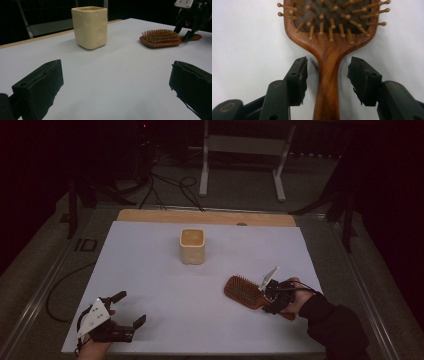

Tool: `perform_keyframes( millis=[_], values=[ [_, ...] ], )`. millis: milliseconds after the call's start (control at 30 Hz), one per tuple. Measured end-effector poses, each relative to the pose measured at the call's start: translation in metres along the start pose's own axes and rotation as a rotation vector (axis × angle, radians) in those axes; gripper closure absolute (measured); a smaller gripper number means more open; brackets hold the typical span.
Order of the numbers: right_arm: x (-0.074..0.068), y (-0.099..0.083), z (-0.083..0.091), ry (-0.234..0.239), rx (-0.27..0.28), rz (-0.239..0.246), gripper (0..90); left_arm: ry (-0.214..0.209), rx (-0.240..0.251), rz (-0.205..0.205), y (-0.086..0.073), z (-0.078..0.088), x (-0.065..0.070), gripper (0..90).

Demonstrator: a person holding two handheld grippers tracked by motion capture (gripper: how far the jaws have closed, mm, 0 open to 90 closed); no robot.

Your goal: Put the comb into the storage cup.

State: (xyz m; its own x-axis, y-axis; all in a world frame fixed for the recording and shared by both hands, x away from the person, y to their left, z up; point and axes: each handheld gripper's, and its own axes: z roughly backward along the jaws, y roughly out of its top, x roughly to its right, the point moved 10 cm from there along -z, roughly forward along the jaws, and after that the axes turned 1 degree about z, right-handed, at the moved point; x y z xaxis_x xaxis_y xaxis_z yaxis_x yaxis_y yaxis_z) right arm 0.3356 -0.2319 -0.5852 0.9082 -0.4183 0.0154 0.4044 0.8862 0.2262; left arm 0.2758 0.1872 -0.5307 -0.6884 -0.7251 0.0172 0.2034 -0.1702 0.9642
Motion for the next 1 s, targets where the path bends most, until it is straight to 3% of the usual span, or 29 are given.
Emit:
perform_keyframes(
  millis=[67,633,767,1000],
  values=[
    [-0.0002,0.0002,-0.0015,0.015,-0.009,0.005,51.3,0.000,-0.003,-0.002,-0.0004,0.0000,0.0002,0.0],
    [-0.0039,0.0026,-0.0040,-0.017,-0.134,-0.033,69.1,-0.006,-0.004,-0.001,-0.0006,-0.0001,0.0011,0.0],
    [-0.0051,0.0016,-0.0041,-0.020,-0.100,-0.060,72.2,-0.007,-0.003,0.000,-0.0006,-0.0005,0.0012,0.0],
    [-0.0073,0.0000,-0.0033,-0.076,-0.049,-0.050,73.1,-0.004,-0.010,0.002,-0.0016,-0.0016,0.0008,0.0]
  ],
)
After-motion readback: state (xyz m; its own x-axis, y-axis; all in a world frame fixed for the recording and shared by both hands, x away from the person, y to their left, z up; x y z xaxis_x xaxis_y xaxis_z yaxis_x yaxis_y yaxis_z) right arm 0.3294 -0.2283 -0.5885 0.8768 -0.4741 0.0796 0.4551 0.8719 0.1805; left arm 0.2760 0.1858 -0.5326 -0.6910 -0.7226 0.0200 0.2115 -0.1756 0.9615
